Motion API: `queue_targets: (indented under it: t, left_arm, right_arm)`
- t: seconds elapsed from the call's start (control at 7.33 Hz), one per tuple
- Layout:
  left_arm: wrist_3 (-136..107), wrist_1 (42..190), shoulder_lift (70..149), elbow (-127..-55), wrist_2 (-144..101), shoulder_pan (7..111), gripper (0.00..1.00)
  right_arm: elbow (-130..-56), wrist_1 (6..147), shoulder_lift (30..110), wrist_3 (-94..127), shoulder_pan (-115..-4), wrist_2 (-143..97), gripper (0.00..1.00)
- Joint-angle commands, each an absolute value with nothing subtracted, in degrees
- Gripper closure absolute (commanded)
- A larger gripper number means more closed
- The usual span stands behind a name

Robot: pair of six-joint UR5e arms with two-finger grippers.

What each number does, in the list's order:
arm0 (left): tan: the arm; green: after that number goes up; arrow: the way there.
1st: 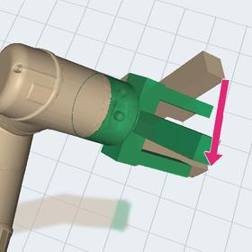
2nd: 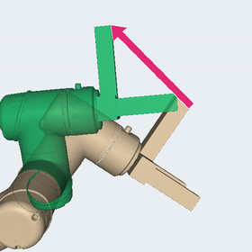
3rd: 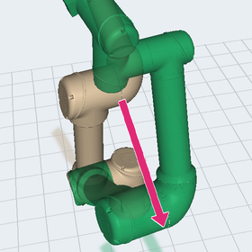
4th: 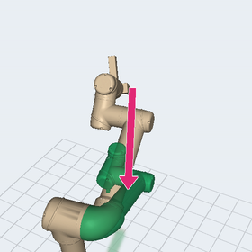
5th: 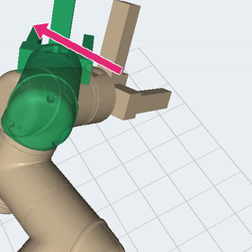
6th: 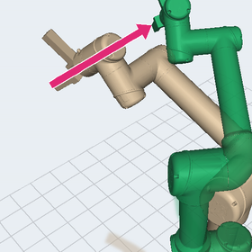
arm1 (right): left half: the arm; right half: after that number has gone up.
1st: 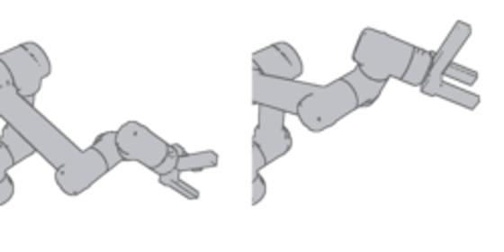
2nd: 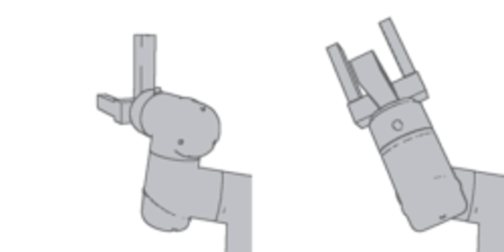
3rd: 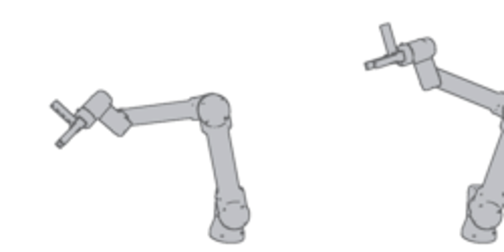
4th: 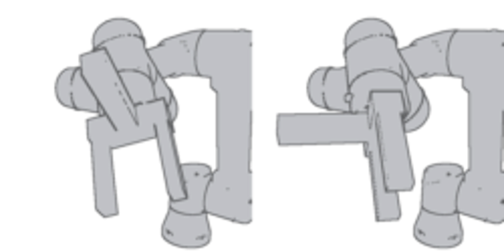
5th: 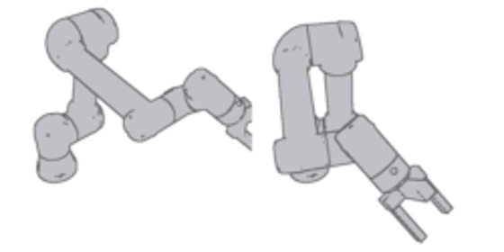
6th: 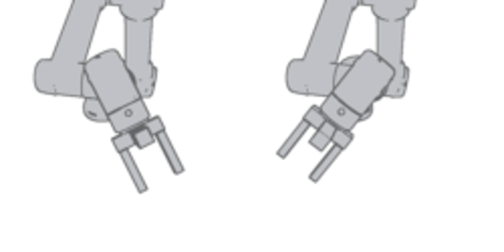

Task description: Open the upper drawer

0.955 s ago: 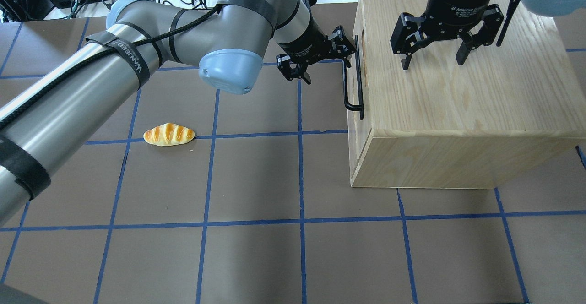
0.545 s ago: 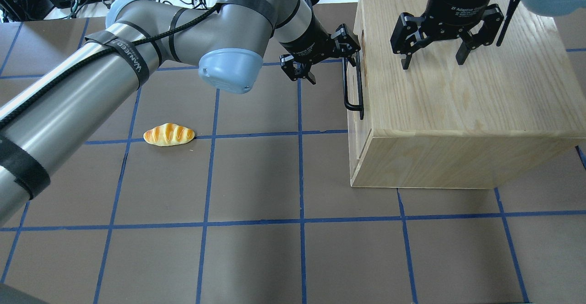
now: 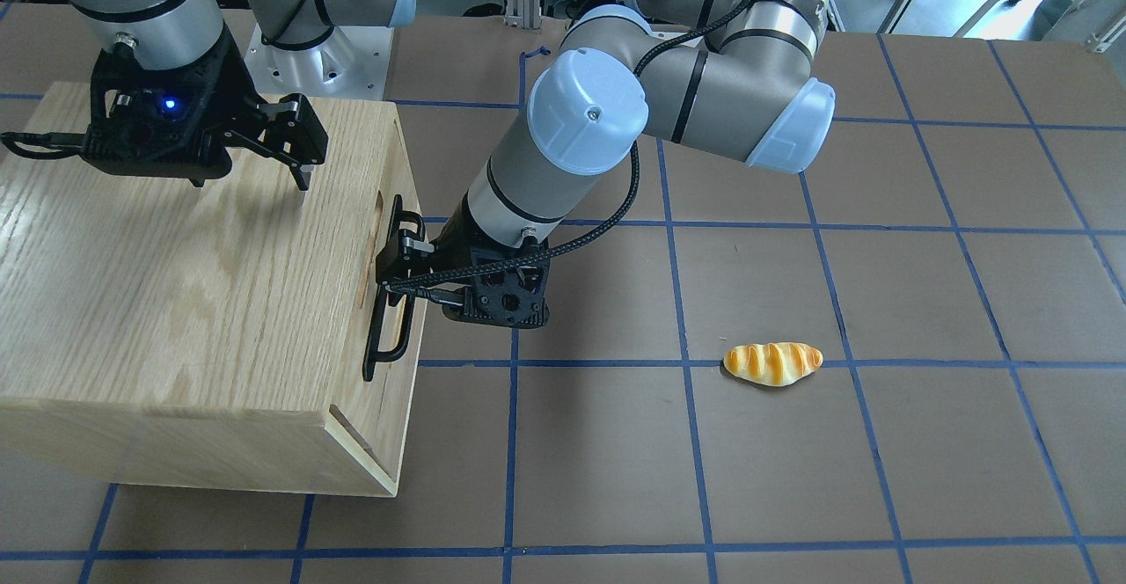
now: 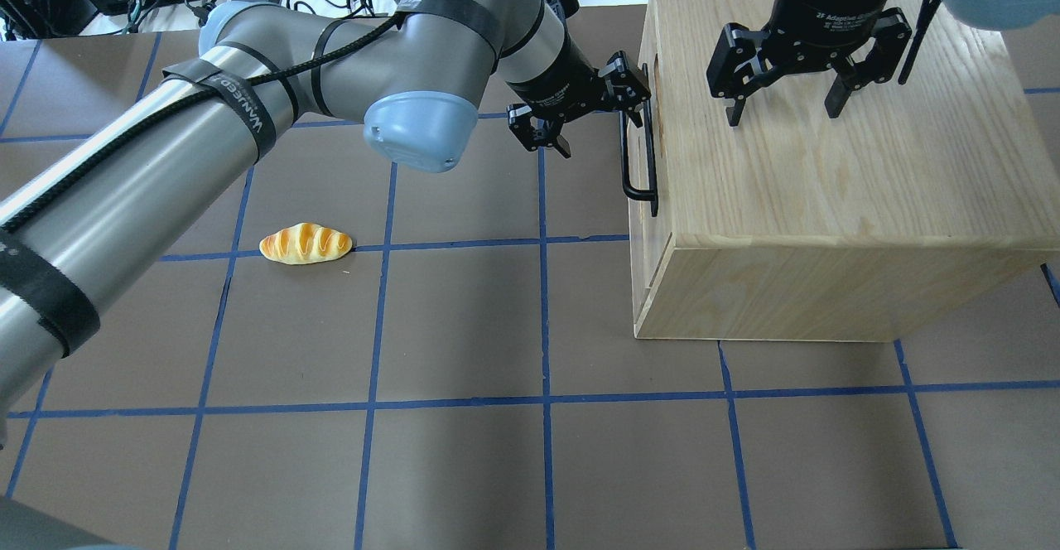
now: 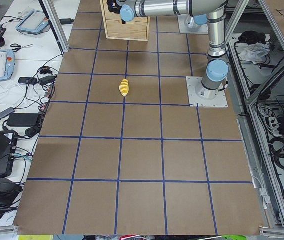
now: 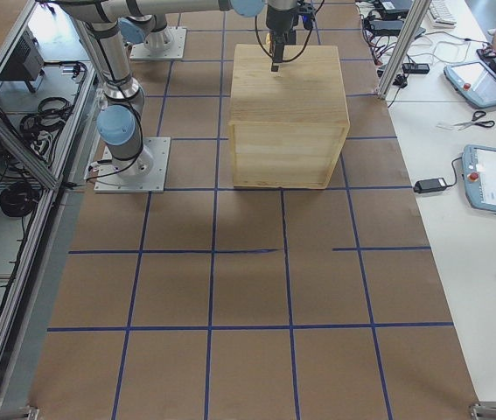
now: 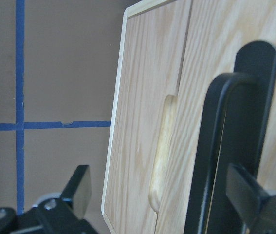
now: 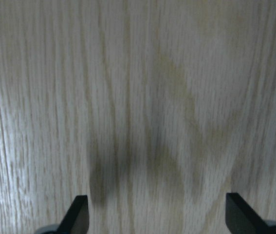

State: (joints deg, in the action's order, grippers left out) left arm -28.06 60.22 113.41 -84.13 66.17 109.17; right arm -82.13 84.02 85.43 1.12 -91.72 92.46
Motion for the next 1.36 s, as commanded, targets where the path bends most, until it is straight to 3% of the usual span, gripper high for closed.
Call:
queue_targets:
  t: [0.0,1.23]
  left_arm:
    - [-26.81,60.29,113.73,-84.46,66.97,109.16,0.00]
    - [-20.83,62.31,112.50,-84.46,74.79,105.74,0.00]
  right_arm:
    - [-82.09,84.02,85.43,1.05,-91.76,92.46,0.00]
    - [-82.09,84.02,85.43,1.14,-91.67,92.46,0.00]
